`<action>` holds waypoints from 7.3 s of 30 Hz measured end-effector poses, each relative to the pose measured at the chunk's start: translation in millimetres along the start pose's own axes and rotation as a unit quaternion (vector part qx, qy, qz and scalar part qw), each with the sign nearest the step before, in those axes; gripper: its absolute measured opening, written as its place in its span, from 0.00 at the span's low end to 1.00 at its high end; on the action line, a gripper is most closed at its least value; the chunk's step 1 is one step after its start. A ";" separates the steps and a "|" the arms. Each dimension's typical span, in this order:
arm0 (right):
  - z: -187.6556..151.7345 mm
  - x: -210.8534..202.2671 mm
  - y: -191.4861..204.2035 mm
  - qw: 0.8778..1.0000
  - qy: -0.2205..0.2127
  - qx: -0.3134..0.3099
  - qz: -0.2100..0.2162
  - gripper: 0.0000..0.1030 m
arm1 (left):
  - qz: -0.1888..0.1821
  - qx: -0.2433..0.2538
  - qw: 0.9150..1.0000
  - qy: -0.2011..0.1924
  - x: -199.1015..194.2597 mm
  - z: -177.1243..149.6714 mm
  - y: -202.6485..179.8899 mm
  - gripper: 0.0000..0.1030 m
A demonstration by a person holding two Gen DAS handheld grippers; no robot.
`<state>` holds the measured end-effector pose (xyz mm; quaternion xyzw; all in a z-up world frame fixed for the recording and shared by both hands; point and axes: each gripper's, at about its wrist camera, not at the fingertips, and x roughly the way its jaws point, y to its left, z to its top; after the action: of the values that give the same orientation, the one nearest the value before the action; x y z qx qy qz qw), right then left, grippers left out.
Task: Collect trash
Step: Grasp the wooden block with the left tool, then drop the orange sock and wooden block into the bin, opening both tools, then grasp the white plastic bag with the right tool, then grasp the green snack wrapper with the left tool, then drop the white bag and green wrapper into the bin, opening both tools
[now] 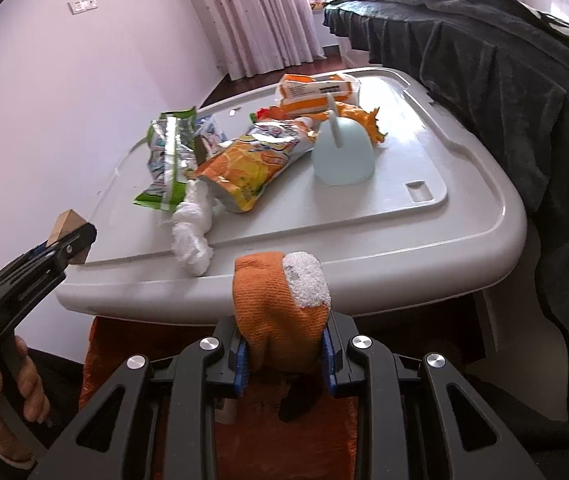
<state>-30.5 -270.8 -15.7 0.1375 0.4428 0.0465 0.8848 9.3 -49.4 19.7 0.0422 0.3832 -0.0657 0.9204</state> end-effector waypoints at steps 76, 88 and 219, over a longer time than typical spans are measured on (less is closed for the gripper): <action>55.9 106.1 91.5 0.994 0.056 -0.087 -0.029 0.54 | -0.005 -0.011 0.984 0.178 34.7 -141.3 17.3 0.65; 49.3 111.9 100.6 0.989 0.034 -0.132 -0.061 0.32 | 0.002 -0.015 0.983 0.183 39.1 -140.6 18.4 0.65; -87.6 60.9 43.9 0.987 0.157 -0.026 -0.014 0.61 | -0.001 0.001 0.964 0.266 87.1 -148.1 -6.7 0.75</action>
<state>-61.7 -198.6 -100.1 0.0990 0.5766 0.0670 0.8082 -34.6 -44.8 -146.5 0.0585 0.6142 -0.0532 0.7852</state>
